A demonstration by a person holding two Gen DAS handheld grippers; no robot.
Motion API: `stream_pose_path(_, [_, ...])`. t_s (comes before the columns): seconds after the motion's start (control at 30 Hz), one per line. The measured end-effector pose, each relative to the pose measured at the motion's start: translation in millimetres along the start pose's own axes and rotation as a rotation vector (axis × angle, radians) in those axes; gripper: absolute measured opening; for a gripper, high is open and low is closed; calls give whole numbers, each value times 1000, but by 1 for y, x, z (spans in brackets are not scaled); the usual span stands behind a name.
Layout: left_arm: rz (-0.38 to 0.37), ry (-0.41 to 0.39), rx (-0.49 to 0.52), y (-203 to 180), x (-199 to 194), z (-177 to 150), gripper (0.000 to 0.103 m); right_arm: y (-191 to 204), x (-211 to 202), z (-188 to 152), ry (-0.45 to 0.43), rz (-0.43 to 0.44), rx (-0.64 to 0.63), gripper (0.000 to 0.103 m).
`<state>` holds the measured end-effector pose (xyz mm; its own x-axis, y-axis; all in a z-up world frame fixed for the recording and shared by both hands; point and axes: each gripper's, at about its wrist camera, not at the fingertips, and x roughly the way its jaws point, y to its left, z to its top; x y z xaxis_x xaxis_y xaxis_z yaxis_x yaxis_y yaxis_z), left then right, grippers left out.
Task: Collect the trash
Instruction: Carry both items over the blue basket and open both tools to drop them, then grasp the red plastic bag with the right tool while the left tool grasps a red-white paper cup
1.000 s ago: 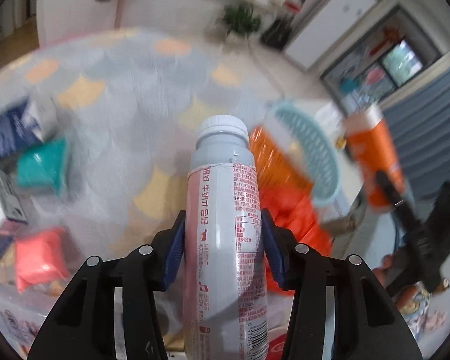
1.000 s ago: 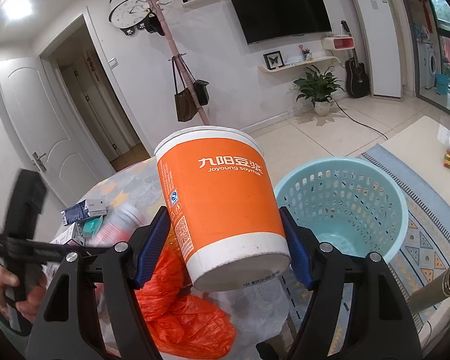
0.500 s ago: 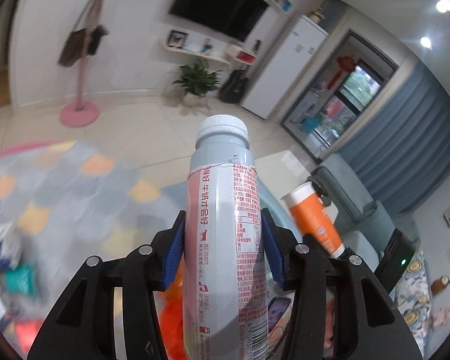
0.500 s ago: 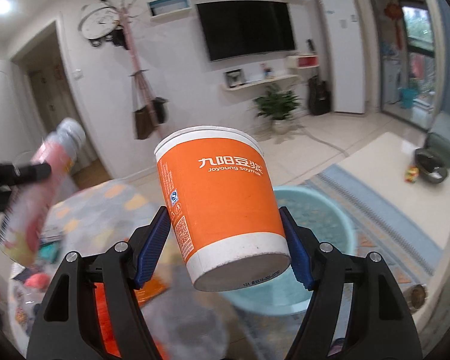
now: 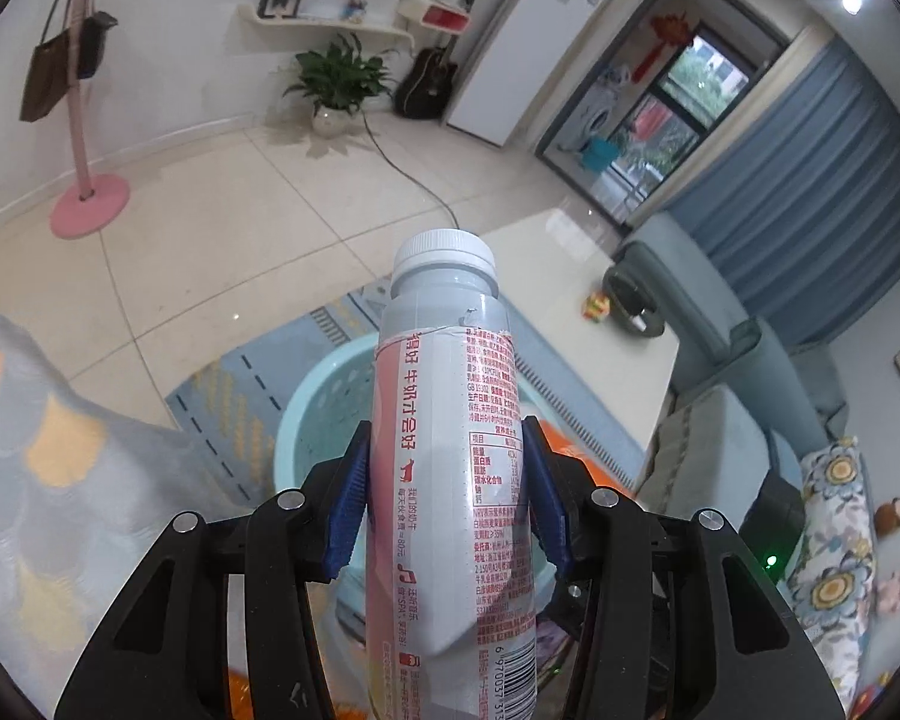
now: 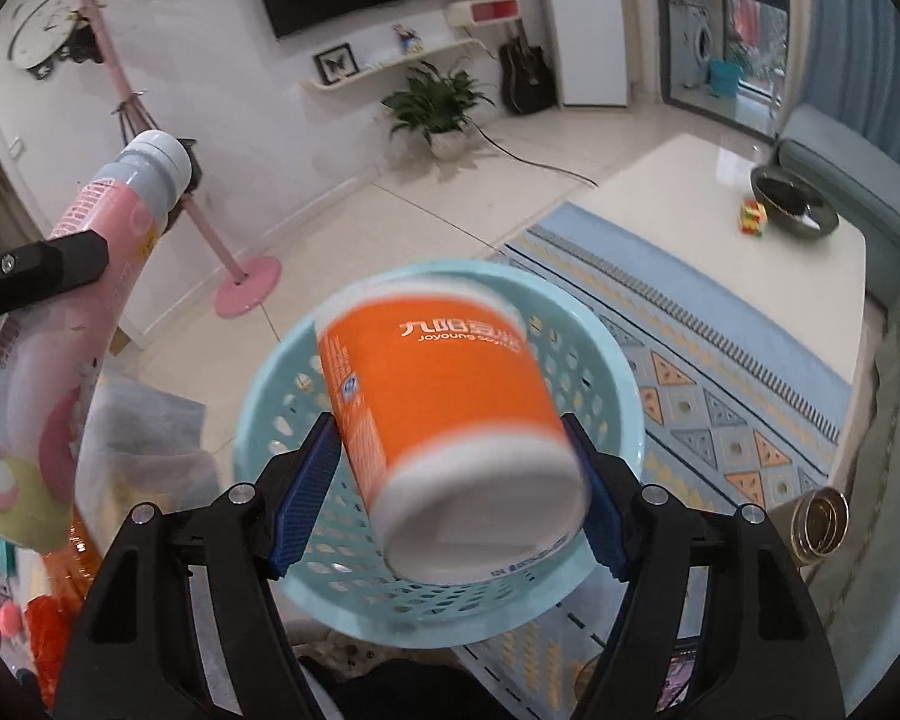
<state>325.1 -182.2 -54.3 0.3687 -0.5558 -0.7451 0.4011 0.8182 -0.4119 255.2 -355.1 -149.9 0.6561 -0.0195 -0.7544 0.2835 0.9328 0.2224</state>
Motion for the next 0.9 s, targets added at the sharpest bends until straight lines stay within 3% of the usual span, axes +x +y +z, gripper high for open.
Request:
stream_pose_path(0.07, [9,-1,22,-3,4,2,48,-6,4,-4,12,3,8,70])
stream_pose_path(0.13, [18,-12,29,-2,-2,3,62,-10,7,-4,20,5,14,70])
stream_pose_path(0.43, [-6,-80,38,-6,-44,-4,65,-2,-13,-9,-11,41,-3,70])
stream_pose_path(0.73, [-19,-211,34,4,-143,-46,74,42,-73,-13,-108,156,-126,63])
stream_pose_path(0.9, [25,-284,8,15,-198,-87,78,80,-106,-30,-138,249,-227,62])
